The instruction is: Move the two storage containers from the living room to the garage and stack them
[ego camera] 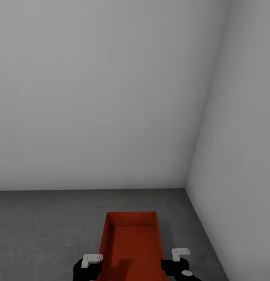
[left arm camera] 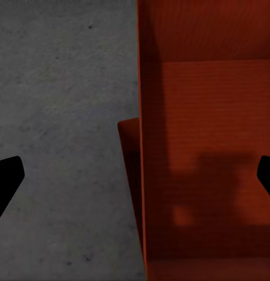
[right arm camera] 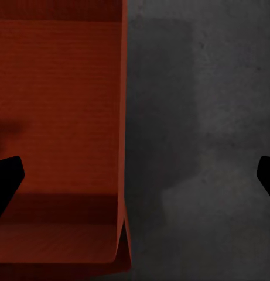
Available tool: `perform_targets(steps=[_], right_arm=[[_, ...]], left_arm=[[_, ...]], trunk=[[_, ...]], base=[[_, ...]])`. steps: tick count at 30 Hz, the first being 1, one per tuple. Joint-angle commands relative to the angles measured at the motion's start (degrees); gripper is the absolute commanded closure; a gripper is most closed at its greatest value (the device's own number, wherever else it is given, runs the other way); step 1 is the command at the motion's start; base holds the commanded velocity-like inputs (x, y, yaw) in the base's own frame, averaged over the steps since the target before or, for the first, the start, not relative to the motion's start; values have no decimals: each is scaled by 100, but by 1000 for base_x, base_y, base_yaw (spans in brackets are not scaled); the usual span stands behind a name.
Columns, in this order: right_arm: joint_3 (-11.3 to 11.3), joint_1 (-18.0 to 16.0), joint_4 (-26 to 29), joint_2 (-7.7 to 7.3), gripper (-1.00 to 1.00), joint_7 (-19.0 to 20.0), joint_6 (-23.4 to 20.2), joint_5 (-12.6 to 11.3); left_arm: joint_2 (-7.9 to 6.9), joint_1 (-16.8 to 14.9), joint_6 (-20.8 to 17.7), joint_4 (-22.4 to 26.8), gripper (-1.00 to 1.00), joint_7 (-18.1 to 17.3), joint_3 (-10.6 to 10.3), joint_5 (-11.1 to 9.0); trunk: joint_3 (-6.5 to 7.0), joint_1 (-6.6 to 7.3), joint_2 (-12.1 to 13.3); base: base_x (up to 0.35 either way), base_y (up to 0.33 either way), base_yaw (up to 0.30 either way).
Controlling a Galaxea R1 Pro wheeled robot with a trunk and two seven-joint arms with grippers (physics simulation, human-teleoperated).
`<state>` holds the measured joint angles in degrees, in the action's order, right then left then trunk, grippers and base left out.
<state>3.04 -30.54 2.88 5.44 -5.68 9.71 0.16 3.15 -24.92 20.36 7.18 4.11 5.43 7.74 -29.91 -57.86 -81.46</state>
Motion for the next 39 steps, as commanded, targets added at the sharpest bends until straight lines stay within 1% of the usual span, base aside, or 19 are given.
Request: perform_targets(steps=[1, 39], right_arm=[[30, -4, -6, 1, -100, -29, 14, 1], [30, -4, -6, 3, -100, -29, 14, 1]], left_arm=[[3, -4, 20, -6, -100, 20, 46, 61], [2, -4, 20, -6, -100, 20, 46, 61]], trunk=[[13, 23, 39], [695, 858, 1563]], base=[[0, 0, 0], [0, 0, 0]])
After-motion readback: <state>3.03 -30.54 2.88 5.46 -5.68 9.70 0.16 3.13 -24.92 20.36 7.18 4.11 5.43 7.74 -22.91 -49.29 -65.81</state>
